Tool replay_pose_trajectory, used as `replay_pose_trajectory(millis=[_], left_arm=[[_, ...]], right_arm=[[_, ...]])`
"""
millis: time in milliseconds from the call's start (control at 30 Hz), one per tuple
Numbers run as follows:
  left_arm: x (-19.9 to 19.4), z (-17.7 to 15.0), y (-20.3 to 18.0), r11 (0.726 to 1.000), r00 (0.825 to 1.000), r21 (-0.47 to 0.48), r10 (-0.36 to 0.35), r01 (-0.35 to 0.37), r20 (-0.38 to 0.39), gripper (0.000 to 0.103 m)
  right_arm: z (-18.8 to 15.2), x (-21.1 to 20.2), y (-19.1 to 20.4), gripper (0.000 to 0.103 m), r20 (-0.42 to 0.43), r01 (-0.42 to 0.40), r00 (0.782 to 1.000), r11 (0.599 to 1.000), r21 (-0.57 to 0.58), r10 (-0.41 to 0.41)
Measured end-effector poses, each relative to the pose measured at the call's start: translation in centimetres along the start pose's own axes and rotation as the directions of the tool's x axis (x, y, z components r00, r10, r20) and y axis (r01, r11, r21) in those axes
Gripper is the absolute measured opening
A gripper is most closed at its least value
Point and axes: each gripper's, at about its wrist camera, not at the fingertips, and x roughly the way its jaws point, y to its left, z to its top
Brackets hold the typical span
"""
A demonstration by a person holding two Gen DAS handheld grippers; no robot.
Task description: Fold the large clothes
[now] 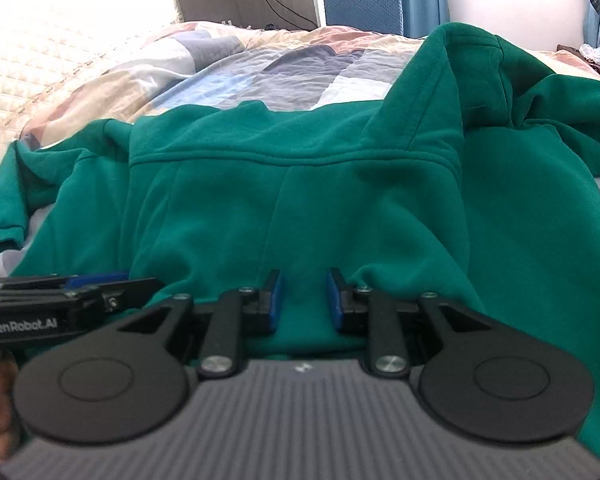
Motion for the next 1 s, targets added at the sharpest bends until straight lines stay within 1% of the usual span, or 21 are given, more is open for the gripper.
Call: replay_pose_trajectory(millis=[133, 167, 267, 333, 400, 433, 500, 567, 633, 700, 733, 767, 800, 867, 900, 1000], left_arm=[[-0.5, -0.1, 0.0, 1.000, 1.000, -0.006, -0.004, 0.005, 0.029, 0.049], [-0.7, -0.1, 0.1, 1.000, 0.999, -0.008, -0.005, 0.006, 0.036, 0.049], [-1.4, -0.2, 0.1, 1.000, 0.998, -0.024, -0.012, 0.014, 0.063, 0.049], [-1.9, -0.4, 0.0, 0.999, 0.997, -0.028, -0.013, 0.016, 0.082, 0.049], [-2.5, -0.5, -0.2, 0.999, 0.995, -0.025, -0.017, 0.019, 0.099, 0.049], [-2.8, -0.6, -0.3, 0.999, 0.994, -0.024, -0.019, 0.022, 0.109, 0.049], [-3.5, -0.8, -0.4, 1.000, 0.991, -0.020, -0.022, 0.024, 0.129, 0.049], [-4.1, -1.0, -0.5, 1.000, 0.989, -0.017, -0.022, 0.025, 0.145, 0.049], [-4.5, -1.1, -0.5, 1.000, 0.988, -0.017, -0.016, 0.019, 0.156, 0.049], [-4.8, -1.3, -0.5, 1.000, 0.987, -0.020, -0.008, 0.012, 0.162, 0.049], [-4.9, -1.4, -0.4, 1.000, 0.987, -0.025, -0.003, 0.007, 0.163, 0.049], [-4.9, -1.4, -0.3, 0.999, 0.987, -0.034, 0.003, 0.003, 0.163, 0.049], [-4.9, -1.5, -0.1, 0.999, 0.987, -0.045, 0.006, 0.001, 0.163, 0.049], [-5.0, -1.4, 0.2, 0.998, 0.986, -0.064, 0.014, -0.003, 0.167, 0.049], [-5.0, -1.4, 0.4, 0.997, 0.985, -0.074, 0.019, -0.006, 0.170, 0.049], [-4.9, -1.1, 1.0, 0.995, 0.986, -0.100, 0.028, -0.012, 0.164, 0.049]], right_arm=[[0.4, -1.2, -0.4, 0.026, 0.024, -0.010, 1.000, 0.999, 0.041, 0.009], [0.6, -1.8, -0.6, 0.028, 0.042, -0.011, 0.999, 0.999, 0.053, 0.008], [1.1, -3.9, -1.8, 0.028, 0.096, -0.014, 0.995, 0.994, 0.109, 0.003], [1.6, -5.6, -3.0, 0.028, 0.144, 0.003, 0.989, 0.989, 0.149, -0.025], [2.2, -7.2, -4.7, 0.029, 0.187, 0.042, 0.979, 0.982, 0.186, -0.077], [2.4, -7.9, -5.7, 0.032, 0.202, 0.065, 0.973, 0.975, 0.212, -0.108], [3.1, -9.3, -8.3, 0.043, 0.224, 0.110, 0.958, 0.953, 0.283, -0.177], [3.9, -10.7, -11.4, 0.045, 0.231, 0.154, 0.942, 0.923, 0.353, -0.245], [4.7, -11.8, -14.3, 0.051, 0.241, 0.201, 0.920, 0.901, 0.385, -0.308], [5.3, -12.8, -17.2, 0.080, 0.254, 0.281, 0.883, 0.878, 0.386, -0.394], [5.4, -13.2, -18.8, 0.084, 0.254, 0.332, 0.858, 0.859, 0.390, -0.447], [5.5, -13.7, -20.6, 0.085, 0.246, 0.377, 0.834, 0.835, 0.401, -0.494], [5.5, -13.9, -22.5, 0.085, 0.233, 0.401, 0.821, 0.816, 0.417, -0.522], [5.2, -14.2, -26.5, 0.085, 0.208, 0.412, 0.805, 0.776, 0.478, -0.555], [4.9, -14.2, -28.4, 0.085, 0.196, 0.411, 0.801, 0.757, 0.507, -0.566], [3.9, -13.6, -33.7, 0.085, 0.141, 0.435, 0.778, 0.686, 0.582, -0.613]])
